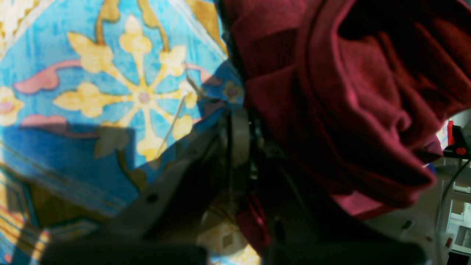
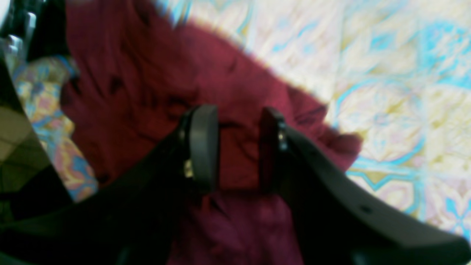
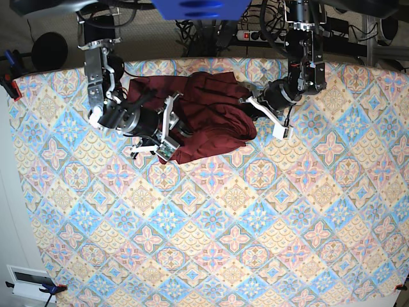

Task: Layout the t-shirt on the table in an organized manner, then fold the t-shirt properly
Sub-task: 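Grasp the bunched red shirt edge with the right gripper and lift it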

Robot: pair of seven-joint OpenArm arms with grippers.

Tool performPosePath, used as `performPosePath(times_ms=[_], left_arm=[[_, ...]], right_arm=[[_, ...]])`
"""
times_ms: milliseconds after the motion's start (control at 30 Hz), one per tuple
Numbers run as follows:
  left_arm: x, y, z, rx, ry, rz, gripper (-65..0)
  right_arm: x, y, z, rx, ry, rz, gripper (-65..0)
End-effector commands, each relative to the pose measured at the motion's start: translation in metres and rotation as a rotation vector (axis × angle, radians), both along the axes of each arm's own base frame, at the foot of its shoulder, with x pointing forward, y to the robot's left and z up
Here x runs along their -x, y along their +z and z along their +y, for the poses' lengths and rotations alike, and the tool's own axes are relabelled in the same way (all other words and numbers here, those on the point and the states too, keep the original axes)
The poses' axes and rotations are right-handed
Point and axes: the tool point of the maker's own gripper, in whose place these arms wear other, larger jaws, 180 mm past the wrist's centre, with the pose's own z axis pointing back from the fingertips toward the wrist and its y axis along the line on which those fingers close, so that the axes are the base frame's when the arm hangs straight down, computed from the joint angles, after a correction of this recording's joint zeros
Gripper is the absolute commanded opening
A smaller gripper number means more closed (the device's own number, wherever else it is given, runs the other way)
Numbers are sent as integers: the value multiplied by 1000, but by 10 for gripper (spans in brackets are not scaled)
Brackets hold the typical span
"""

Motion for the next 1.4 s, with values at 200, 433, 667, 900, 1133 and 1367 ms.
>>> performPosePath(times_ms=[200,433,667,900,1133,1367], left_arm=[[6,-5,3,-31,-19,29,-647],[6,-5,3,-31,-19,29,-647],[5,-4,3,-31,-19,27,-648],[5,-4,3,-31,-19,27,-648],[5,-4,3,-31,-18,26,-648],[4,-4,3,-31,-18,24,-648]], right_arm=[[-32,11,8,-30,16,-38,-456],[-24,-4,20,39,126,-12,-420],[-21,-5,23,41,137,-8,-384],[-22,-7,20,43,129,-3,-511],[-37,15,-10,41,37,-66,-645],[-17,24,-7,21,40,-97,-642]])
